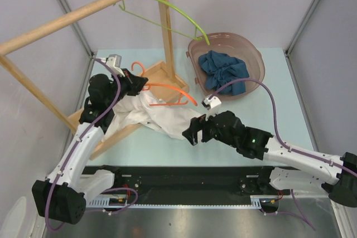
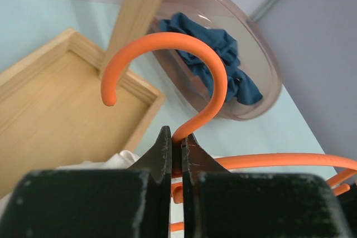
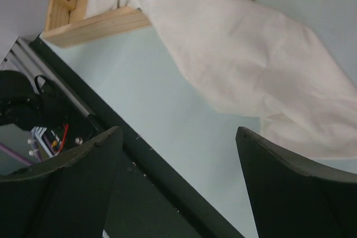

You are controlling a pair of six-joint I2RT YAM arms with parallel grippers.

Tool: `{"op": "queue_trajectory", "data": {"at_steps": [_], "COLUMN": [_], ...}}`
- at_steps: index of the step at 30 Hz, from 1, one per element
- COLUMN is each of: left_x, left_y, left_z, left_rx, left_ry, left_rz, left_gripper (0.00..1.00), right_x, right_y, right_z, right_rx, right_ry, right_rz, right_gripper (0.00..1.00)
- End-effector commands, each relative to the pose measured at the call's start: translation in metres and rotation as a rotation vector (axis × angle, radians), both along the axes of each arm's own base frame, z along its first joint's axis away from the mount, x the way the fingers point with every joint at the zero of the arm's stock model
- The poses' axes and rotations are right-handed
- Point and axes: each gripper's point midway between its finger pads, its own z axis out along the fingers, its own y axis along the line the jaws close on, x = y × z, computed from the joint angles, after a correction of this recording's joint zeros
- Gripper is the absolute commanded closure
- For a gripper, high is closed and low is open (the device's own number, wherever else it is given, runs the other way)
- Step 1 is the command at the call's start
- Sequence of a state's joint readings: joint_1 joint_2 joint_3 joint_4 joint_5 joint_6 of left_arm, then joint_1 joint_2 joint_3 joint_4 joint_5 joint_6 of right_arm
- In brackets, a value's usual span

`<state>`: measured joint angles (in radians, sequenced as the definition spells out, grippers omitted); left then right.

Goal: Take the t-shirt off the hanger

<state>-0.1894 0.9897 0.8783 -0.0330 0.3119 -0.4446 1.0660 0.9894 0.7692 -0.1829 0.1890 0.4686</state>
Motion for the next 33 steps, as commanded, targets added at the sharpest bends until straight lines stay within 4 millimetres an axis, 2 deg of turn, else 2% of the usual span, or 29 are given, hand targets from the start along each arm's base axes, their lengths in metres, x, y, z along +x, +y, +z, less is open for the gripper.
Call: {"op": "queue_trajectory", "data": {"at_steps": [1,3,4,11,15,19,22,23,25,27,30,31,32,33], "left_x": [-0.012,-0.017,-0.019,-0.035,-0.040,-0.041,-0.042,-0.043,-0.043,-0.043,-0.043,-0.043,-0.043,-0.044], "left_y": [-0.037,-0.047,-0.050,-0.069,-0.077,-0.078,-0.079,-0.080,-0.081,-0.081,-0.081,-0.081,-0.081,-0.081], "left_z": [0.028,0.027,0.028,0.032,0.032,0.033,0.034,0.034,0.034,0.033,0.033,0.034,0.033,0.033], "left_rx": [-0.028,-0.020,-0.017,-0.001,0.001,0.002,0.000,0.000,0.000,0.000,0.000,0.000,0.001,0.003], "left_ry": [-0.104,-0.100,-0.105,-0.147,-0.148,-0.153,-0.159,-0.159,-0.159,-0.157,-0.154,-0.156,-0.155,-0.155], "left_rz": [-0.214,-0.264,-0.280,-0.374,-0.406,-0.411,-0.417,-0.420,-0.423,-0.422,-0.422,-0.420,-0.423,-0.424], "left_gripper": [1.00,1.00,1.00,1.00,1.00,1.00,1.00,1.00,1.00,1.00,1.00,1.00,1.00,0.94], "right_x": [-0.005,-0.003,-0.001,0.020,0.020,0.018,0.017,0.017,0.016,0.016,0.015,0.014,0.013,0.013], "right_y": [0.025,0.027,0.027,0.014,0.020,0.030,0.037,0.039,0.042,0.045,0.042,0.042,0.039,0.035], "right_z": [0.048,0.054,0.064,0.094,0.105,0.102,0.096,0.093,0.090,0.088,0.086,0.088,0.084,0.086], "right_rx": [0.067,0.064,0.070,0.092,0.119,0.126,0.122,0.117,0.115,0.110,0.094,0.096,0.075,0.072], "right_ry": [-0.105,-0.114,-0.128,-0.182,-0.199,-0.189,-0.173,-0.169,-0.162,-0.160,-0.157,-0.159,-0.153,-0.157], "right_rz": [0.112,0.112,0.093,-0.038,-0.013,0.023,0.043,0.048,0.053,0.051,0.039,0.036,0.030,0.014], "right_gripper": [0.13,0.13,0.13,0.14,0.19,0.27,0.38,0.48,0.57,0.73,0.85,0.94,0.99,1.00]}}
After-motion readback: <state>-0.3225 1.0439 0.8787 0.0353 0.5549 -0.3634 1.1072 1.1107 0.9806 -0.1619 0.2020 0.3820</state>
